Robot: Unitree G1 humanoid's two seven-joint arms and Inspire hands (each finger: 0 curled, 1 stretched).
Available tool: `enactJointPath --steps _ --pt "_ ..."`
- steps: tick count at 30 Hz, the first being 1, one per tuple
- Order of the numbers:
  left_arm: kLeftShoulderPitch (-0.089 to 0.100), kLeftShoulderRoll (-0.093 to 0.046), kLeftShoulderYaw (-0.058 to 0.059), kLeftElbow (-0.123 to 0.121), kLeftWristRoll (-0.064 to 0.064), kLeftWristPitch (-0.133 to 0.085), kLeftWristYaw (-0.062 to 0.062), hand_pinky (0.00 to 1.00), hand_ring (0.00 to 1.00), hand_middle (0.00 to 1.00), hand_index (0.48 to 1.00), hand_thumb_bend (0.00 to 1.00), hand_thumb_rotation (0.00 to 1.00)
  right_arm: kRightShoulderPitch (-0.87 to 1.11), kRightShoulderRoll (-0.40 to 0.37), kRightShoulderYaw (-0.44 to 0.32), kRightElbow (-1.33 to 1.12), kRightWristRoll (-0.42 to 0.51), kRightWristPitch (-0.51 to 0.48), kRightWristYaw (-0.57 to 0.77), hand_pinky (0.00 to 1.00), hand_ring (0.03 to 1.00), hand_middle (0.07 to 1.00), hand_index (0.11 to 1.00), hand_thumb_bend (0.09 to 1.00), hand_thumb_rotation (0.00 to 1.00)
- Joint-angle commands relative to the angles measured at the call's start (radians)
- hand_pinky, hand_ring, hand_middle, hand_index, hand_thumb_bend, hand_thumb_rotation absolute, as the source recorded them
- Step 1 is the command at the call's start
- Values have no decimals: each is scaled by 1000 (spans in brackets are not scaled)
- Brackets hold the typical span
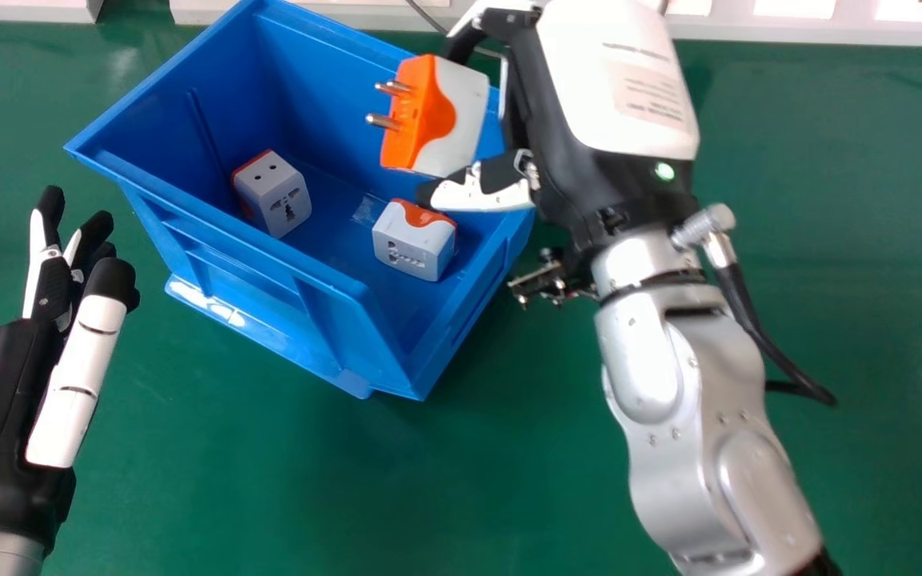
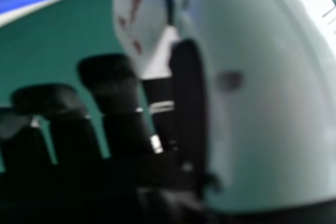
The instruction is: Pick all objects and put in blue box
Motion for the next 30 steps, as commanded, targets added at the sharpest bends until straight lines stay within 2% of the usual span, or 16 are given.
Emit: enactJointPath --steps 1,6,10,11,13,15,16,17,18,25,28,30 --pt "4 -3 1 -23 9 -17 9 896 979 985 977 641 952 -86 22 9 54 14 -14 -41 24 77 148 470 485 137" --pt "8 -5 -4 -28 13 -17 16 897 979 985 978 644 952 -207 51 29 257 50 -7 -73 46 101 185 471 485 139" --pt "15 -8 -11 -42 17 -12 23 898 980 986 978 645 952 -283 65 48 396 77 -2 -83 49 113 214 481 485 142" --pt "16 -9 -13 -46 19 -11 26 898 980 986 978 646 952 -303 67 54 436 85 -2 -83 90 181 291 484 486 141" --pt "17 -10 -17 -48 23 -11 30 898 980 986 978 646 952 -351 76 65 531 105 -6 -82 99 190 301 485 487 141" --pt "19 -12 -20 -49 28 -14 32 898 980 986 978 650 952 -394 86 76 618 128 -14 -88 98 170 283 487 492 131" --pt "19 -13 -21 -49 29 -15 32 898 980 986 978 650 952 -413 92 82 656 139 -17 -93 101 168 350 487 503 84" --pt "20 -13 -22 -50 30 -16 33 898 980 986 978 650 952 -425 95 87 681 147 -19 -98 101 168 350 487 503 84" --pt "22 -15 -24 -54 32 -14 35 898 980 986 978 649 952 -444 104 93 716 154 -18 -100 95 157 393 486 511 53" --pt "28 -26 -35 -73 43 -5 42 899 980 986 978 639 954 -556 154 119 923 211 -10 -123 69 126 457 476 524 8" --pt "31 -30 -41 -83 48 1 44 899 980 986 979 637 955 -566 153 123 964 235 -49 -165 100 160 418 478 519 4" --pt "32 -32 -42 -86 49 2 45 899 980 986 979 635 955 -556 147 129 973 249 -81 -199 204 287 448 463 515 2"
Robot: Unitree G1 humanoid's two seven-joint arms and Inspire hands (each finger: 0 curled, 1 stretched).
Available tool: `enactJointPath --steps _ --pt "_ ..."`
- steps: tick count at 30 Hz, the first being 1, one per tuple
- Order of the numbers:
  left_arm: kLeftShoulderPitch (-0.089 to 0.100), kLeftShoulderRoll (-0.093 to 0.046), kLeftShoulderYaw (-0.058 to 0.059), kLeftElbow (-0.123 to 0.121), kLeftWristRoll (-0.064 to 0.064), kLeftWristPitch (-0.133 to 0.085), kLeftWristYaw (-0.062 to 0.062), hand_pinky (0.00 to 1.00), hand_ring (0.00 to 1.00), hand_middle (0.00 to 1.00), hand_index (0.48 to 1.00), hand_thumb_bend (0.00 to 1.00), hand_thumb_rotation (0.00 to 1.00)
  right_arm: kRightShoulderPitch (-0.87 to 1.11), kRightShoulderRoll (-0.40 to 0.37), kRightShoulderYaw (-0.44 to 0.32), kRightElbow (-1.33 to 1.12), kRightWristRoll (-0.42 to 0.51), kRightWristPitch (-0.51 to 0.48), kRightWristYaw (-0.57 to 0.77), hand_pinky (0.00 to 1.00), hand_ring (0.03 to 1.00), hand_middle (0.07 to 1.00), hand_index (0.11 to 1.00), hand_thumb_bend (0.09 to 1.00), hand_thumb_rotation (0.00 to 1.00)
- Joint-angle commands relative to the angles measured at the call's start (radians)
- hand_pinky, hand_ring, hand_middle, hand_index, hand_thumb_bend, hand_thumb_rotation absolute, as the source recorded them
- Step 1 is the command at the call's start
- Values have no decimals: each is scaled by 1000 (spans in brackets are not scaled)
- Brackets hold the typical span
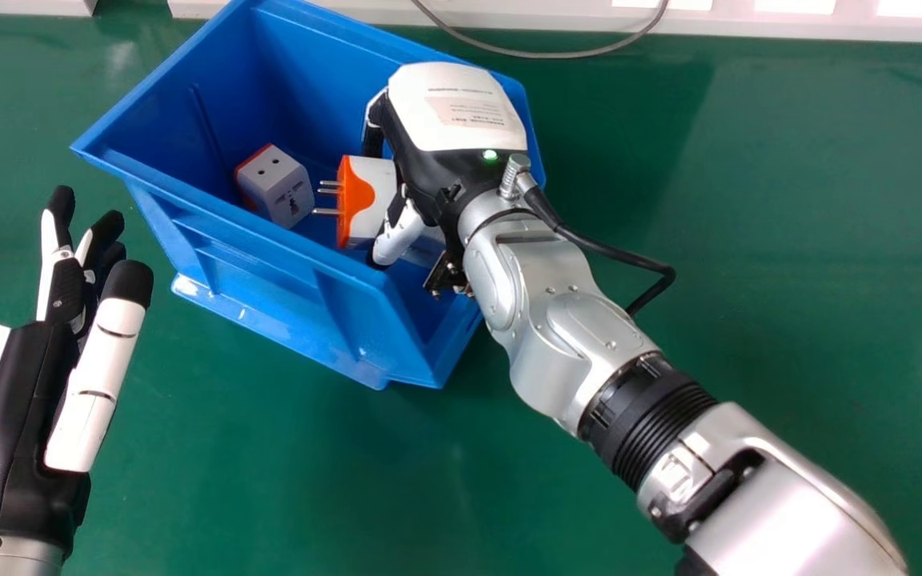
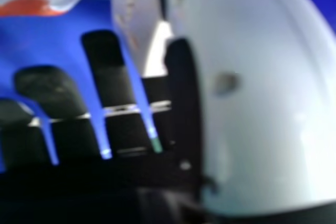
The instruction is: Pick all objects and put in blue box
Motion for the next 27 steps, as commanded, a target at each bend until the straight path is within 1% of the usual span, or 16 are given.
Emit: enactJointPath --steps 1,4,5,6,7,8,9,11,12,14,15,16,18,20,24,27 --pt "5 -2 -4 -35 9 -3 8 899 980 986 979 634 955 -46 34 10 -5 13 -43 -55 264 353 468 459 513 2" --pt "5 -2 -4 -38 6 -1 7 899 980 986 979 632 956 -32 24 38 -23 0 -49 -62 298 377 470 466 514 4" --pt "4 -2 -4 -38 5 -1 6 899 980 986 979 631 956 -29 21 47 -32 -5 -44 -62 345 433 518 512 523 133" --pt "4 -2 -4 -36 3 -1 5 899 980 986 979 630 956 -26 17 53 -41 -7 -39 -63 462 570 639 623 549 369" --pt "3 -2 -4 -35 2 -2 5 899 980 986 979 630 956 -25 15 57 -46 -7 -36 -63 462 570 639 623 549 369" --pt "1 -2 -4 -33 1 -2 5 899 981 987 979 629 956 -25 14 58 -48 -4 -35 -65 505 620 683 664 559 457" --pt "-1 -1 -4 -31 0 -2 5 899 981 987 979 629 956 -23 12 58 -53 -2 -31 -66 505 620 683 664 559 457" --pt "-3 0 -4 -31 -1 0 4 900 981 987 979 628 957 -15 13 54 -72 1 -13 -63 578 704 760 736 574 588" --pt "-2 0 -4 -32 -2 2 3 900 981 987 979 628 957 -10 13 52 -83 4 -5 -60 578 704 760 736 574 588" --pt "-3 2 -3 -30 -4 1 2 902 982 987 980 627 957 1 11 51 -111 6 13 -50 685 819 876 849 585 757" --pt "-4 3 -1 -27 -5 0 1 902 982 988 980 627 958 7 10 51 -127 6 22 -46 706 840 897 871 584 791" --pt "-5 4 0 -23 -7 -2 -1 903 982 988 980 627 958 17 9 50 -147 7 32 -42 725 860 916 890 583 821" --pt "-7 5 2 -17 -9 -5 -2 903 983 988 981 627 958 39 8 45 -188 13 50 -38 732 868 923 897 580 834" --pt "-8 5 4 -15 -8 -7 -2 904 983 988 981 626 958 60 8 40 -224 21 66 -34 738 874 929 902 569 843" --pt "-12 9 7 -6 -8 -9 -3 904 983 988 981 627 959 113 -6 33 -328 30 99 -20 756 884 938 912 501 852" --pt "-16 11 10 -1 -10 -8 -6 905 983 988 981 627 959 151 -19 33 -411 27 125 -2 761 885 940 913 494 854"
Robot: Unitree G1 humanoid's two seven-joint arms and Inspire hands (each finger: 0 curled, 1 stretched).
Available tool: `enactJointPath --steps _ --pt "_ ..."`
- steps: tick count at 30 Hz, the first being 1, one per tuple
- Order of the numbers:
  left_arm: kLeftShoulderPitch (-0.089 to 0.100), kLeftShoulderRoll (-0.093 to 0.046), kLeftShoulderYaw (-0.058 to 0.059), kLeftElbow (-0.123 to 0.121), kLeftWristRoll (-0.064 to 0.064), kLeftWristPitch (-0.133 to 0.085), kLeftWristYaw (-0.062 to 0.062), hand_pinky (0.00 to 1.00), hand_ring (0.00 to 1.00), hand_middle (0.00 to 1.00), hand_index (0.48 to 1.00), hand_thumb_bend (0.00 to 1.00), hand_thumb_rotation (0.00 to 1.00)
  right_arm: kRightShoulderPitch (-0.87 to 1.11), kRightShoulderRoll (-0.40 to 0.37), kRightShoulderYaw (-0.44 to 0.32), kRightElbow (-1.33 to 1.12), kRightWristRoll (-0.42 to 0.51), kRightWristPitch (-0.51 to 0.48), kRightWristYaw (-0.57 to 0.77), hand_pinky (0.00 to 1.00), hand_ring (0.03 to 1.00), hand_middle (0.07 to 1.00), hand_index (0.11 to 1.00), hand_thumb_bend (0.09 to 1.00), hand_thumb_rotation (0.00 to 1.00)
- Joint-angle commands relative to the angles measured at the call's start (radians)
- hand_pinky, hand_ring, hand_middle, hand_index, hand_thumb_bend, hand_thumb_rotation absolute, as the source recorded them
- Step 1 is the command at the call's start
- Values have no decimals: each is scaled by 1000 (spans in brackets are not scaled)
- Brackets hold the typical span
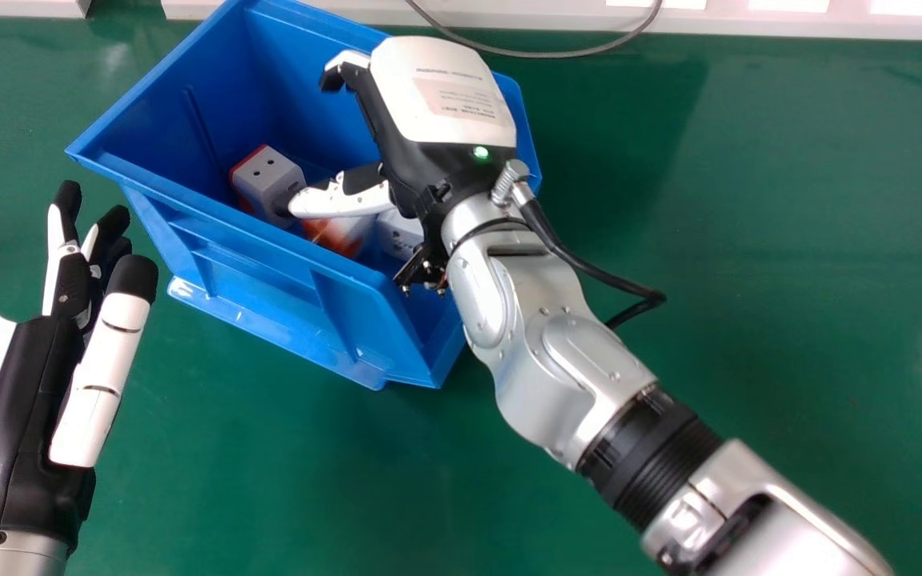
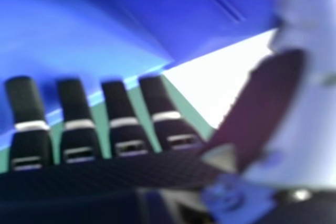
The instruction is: Pick all objects and put in blue box
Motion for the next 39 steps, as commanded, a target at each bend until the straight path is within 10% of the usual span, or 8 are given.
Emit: enactJointPath --steps 1,14,29,39 --pt "-5 10 12 -6 -7 -13 -1 905 983 989 981 627 959 27 -8 -7 -110 -11 26 9 763 886 941 913 490 855" --pt "-25 16 20 21 -11 -18 -10 905 983 988 981 630 958 406 -145 -15 -714 -75 77 76 746 883 933 908 457 843" --pt "-132 37 18 140 -4 -25 -17 905 985 988 978 624 955 1053 -226 -195 -1220 -14 -52 -12 758 885 935 905 405 905" --pt "-212 41 -2 230 7 -34 -6 919 1000 999 973 654 942 1115 -125 -424 -1141 378 -164 2 962 993 996 990 416 994"
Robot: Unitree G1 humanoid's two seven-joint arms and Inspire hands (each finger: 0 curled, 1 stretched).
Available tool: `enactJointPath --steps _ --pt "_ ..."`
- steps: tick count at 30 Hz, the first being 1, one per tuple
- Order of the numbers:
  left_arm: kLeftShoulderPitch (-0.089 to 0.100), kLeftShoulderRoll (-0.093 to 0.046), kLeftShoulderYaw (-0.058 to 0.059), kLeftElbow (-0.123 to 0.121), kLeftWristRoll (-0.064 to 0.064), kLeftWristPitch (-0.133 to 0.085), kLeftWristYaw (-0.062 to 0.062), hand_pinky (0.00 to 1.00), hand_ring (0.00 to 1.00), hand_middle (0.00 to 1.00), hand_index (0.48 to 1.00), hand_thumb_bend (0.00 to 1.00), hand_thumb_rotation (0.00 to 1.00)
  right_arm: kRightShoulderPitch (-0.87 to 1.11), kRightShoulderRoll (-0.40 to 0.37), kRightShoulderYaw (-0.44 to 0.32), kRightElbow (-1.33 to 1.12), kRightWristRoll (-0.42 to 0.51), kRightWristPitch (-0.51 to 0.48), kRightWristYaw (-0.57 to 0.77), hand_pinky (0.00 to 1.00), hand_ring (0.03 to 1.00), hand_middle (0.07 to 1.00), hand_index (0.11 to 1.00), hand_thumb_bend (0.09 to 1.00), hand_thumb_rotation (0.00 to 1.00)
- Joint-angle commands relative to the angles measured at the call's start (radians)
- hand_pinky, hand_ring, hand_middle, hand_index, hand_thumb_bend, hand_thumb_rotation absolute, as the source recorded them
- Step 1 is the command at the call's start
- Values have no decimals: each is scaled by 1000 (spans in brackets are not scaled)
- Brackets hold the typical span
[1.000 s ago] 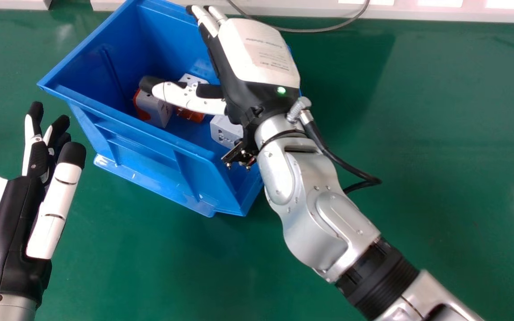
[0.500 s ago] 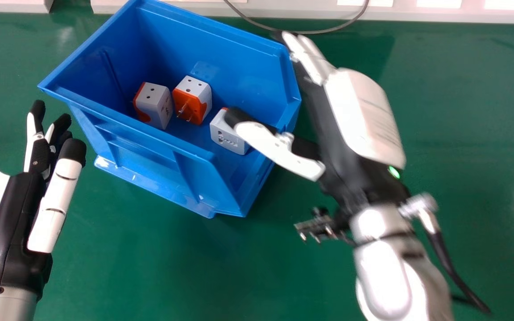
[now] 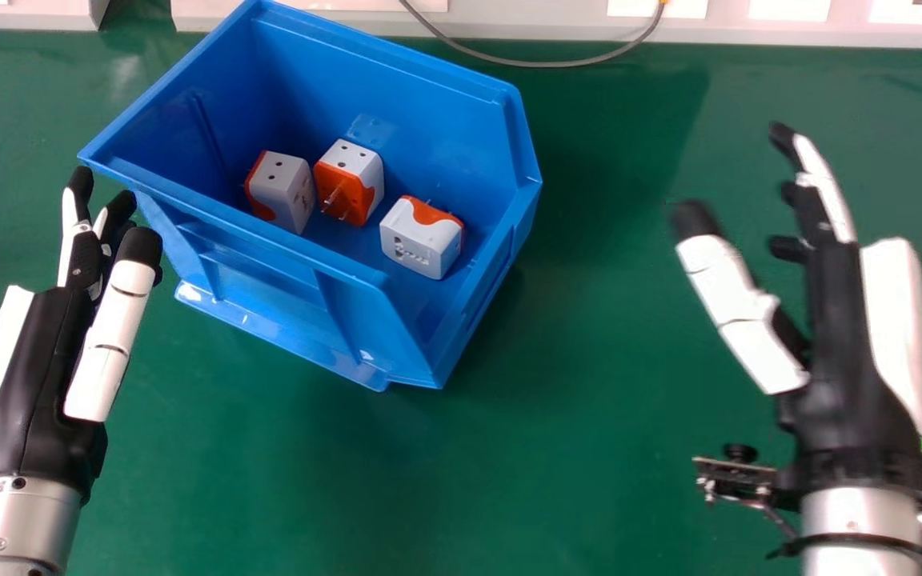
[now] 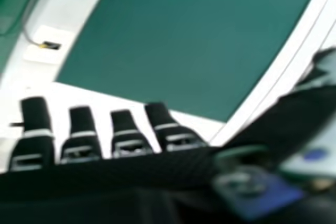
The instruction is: Pick all objects and put in blue box
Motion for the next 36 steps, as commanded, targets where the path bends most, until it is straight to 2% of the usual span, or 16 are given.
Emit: enactJointPath --steps 1,6,11,13,16,19,22,27,30,36 --pt "-22 6 -5 24 8 -34 9 920 1000 1000 973 654 942 -17 2 -38 12 85 -45 35 976 996 997 994 427 996" --pt "-28 -1 -13 68 12 -78 18 922 1000 1000 975 651 941 -18 -12 -88 30 199 -73 98 998 1000 1000 1000 464 1000" --pt "-8 -12 -19 97 14 -130 28 923 1000 1000 978 644 944 -6 -28 -128 52 287 -106 155 1000 1000 1000 1000 453 1000" --pt "3 -17 -19 105 16 -151 31 923 1000 1000 978 635 942 0 -33 -143 57 315 -117 172 1000 1000 1000 1000 447 1000" --pt "28 -29 -18 114 26 -189 44 923 1000 1000 978 634 942 8 -41 -173 39 368 -101 202 1000 1000 1000 1000 446 1000" --pt "48 -38 -16 132 35 -229 54 920 997 994 974 589 941 11 -48 -191 30 399 -84 225 1000 1000 1000 1000 431 1000" --pt "71 -46 -14 132 43 -256 63 916 995 992 972 572 940 14 -58 -211 21 423 -67 248 1000 1000 1000 1000 430 1000" --pt "105 -45 -6 127 45 -284 72 910 993 985 970 574 934 36 -81 -256 29 469 -69 290 988 1000 1000 1000 428 1000" --pt "120 -39 3 136 40 -304 71 906 991 981 967 574 930 53 -90 -274 48 491 -78 308 977 1000 1000 1000 409 1000" --pt "121 -39 7 169 51 -342 86 885 974 970 955 606 918 75 -92 -276 56 496 -75 318 959 1000 1000 1000 400 1000"
